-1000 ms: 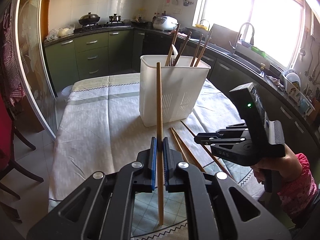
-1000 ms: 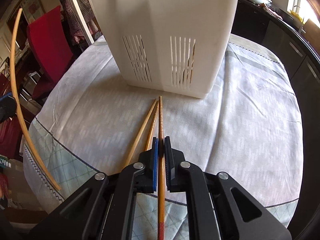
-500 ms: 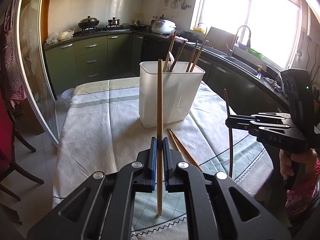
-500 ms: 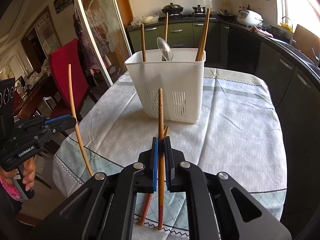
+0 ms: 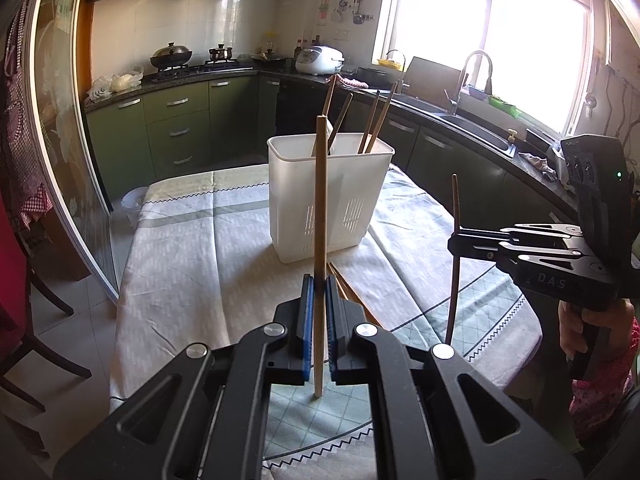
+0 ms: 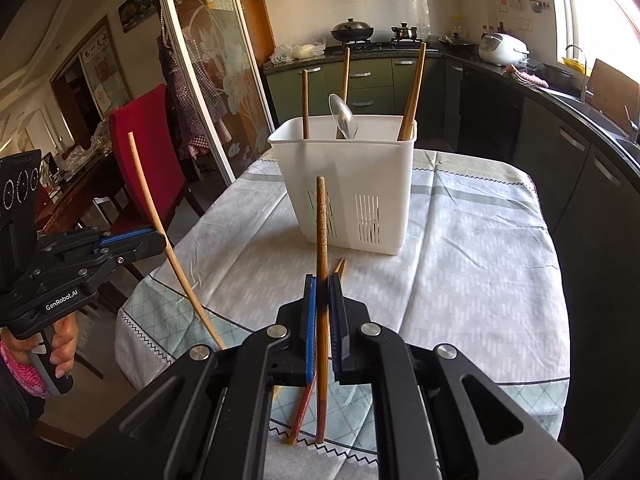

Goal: Organize utensils
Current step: 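Carry both chopsticks upright into the white basket and open both grippers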

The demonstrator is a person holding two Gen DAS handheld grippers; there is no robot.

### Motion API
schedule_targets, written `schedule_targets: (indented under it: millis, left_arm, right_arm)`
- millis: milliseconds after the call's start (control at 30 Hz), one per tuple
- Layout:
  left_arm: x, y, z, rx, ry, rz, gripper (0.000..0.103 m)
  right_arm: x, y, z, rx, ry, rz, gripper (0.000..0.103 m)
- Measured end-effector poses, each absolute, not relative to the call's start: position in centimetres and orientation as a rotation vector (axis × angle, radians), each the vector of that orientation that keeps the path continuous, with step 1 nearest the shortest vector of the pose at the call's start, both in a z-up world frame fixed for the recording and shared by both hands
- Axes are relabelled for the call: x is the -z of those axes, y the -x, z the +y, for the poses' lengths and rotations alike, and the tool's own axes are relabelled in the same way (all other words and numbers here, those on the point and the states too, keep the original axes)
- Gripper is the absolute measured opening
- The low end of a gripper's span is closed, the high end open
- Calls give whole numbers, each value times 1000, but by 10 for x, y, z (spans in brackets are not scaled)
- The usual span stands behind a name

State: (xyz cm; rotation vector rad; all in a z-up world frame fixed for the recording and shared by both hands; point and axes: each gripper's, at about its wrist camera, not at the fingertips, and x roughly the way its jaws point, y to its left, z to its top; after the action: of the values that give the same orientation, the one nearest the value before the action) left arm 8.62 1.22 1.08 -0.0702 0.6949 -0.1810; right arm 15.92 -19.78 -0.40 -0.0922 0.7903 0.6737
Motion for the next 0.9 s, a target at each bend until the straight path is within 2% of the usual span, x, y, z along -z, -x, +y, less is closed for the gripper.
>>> schedule_targets:
  millis: [500,700,900]
  left_arm:
    - [-24,-87,9,194,61,657,6]
    - [-56,-94,11,209,71,608,6]
    - [-112,-109,12,219,66,518,6]
  right_arm:
    - [-17,-158,-195,-695,99,747,7]
    - [-57,-166,-194,-710,100,669,7]
    - [-117,-187,-195,-717,66,566,7]
